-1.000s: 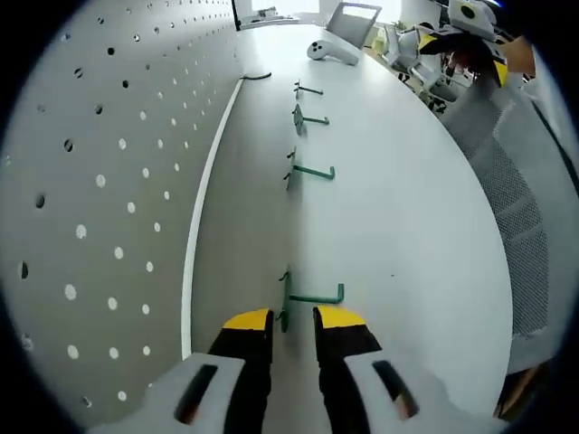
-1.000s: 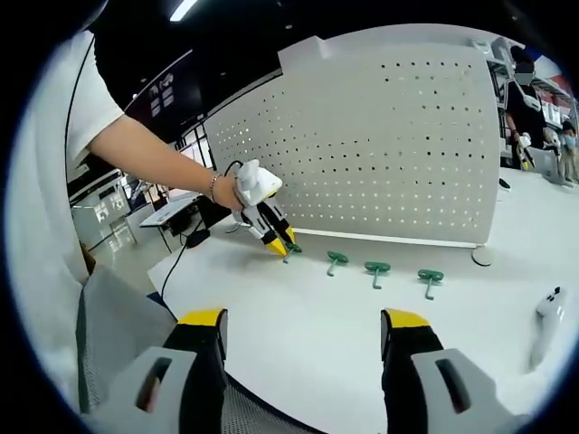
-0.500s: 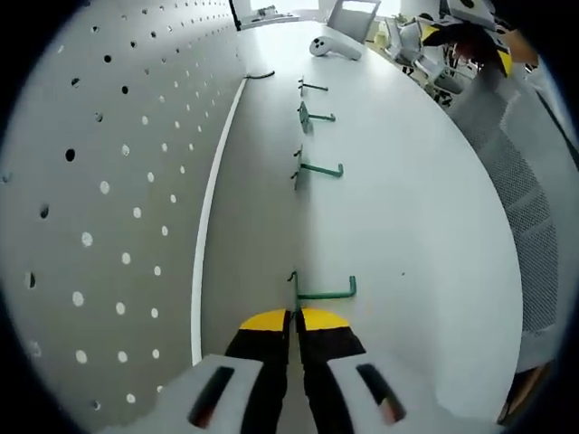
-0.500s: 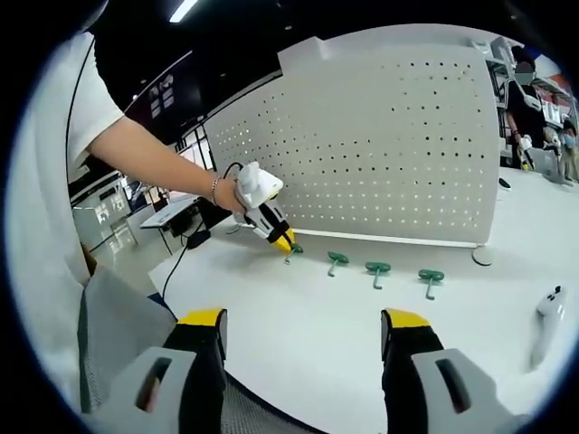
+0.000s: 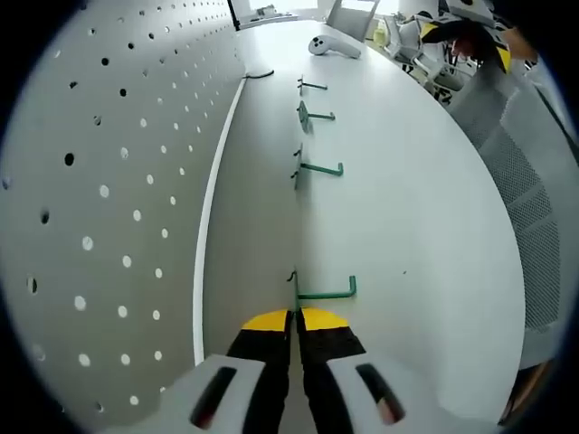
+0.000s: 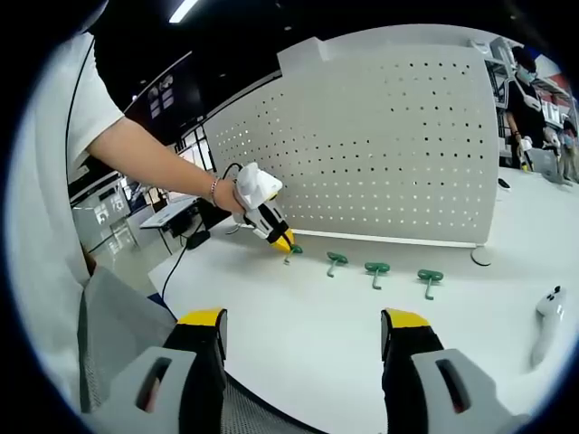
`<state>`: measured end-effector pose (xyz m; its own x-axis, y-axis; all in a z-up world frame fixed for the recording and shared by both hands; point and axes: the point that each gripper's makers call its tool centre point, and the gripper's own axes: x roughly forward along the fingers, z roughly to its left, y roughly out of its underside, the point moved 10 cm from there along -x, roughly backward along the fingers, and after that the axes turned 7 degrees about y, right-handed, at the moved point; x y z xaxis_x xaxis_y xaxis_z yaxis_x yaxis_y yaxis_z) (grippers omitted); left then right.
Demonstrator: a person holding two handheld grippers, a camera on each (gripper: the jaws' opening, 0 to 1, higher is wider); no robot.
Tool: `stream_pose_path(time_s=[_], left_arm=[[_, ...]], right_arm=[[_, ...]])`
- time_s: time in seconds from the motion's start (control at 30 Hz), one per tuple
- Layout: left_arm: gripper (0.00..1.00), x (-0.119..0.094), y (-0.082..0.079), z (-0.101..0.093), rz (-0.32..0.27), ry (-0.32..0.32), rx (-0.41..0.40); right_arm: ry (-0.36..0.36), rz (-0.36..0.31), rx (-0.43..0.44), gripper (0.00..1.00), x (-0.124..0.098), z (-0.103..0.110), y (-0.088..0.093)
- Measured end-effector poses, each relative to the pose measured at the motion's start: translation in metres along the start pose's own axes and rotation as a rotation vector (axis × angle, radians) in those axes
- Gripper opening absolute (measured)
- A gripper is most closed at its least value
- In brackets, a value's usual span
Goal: Insert the hook assembly into the mounting plate slot until the hook locks in place.
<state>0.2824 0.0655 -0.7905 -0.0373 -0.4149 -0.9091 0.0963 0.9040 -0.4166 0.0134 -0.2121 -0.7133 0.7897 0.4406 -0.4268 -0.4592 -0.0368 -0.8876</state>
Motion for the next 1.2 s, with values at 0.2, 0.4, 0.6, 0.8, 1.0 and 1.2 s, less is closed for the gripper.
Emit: stream_pose_path(time_s=[0.2, 0.4, 0.6, 0.8, 1.0, 1.2], left_arm=[[0.03, -0.002, 0.002, 0.002, -0.021, -0.014, -0.026], [0.03, -0.01, 0.001, 0.006, -0.066, -0.034, -0.061], [0.03, -0.014, 0.004, 0.005, -0.104, -0.044, -0.102], [0.02, -0.022, 0.002, 0.004, -0.141, -0.071, -0.116], [0.02, -0.03, -0.003, 0.002, -0.2, -0.108, -0.133], [0.02, -0.039, -0.01, -0.004, -0.248, -0.138, -0.139]], right_arm=[[0.0, -0.001, -0.001, 0.67, 0.0, 0.0, -0.001], [0.001, 0.001, 0.001, 0.67, 0.0, -0.001, 0.001], [-0.001, -0.006, 0.007, 0.68, 0.001, 0.0, 0.0], [-0.003, -0.009, 0.002, 0.68, 0.001, 0.0, -0.002], [-0.003, -0.023, -0.01, 0.68, 0.001, 0.0, -0.008], [-0.004, -0.036, -0.018, 0.68, 0.0, 0.001, -0.012]])
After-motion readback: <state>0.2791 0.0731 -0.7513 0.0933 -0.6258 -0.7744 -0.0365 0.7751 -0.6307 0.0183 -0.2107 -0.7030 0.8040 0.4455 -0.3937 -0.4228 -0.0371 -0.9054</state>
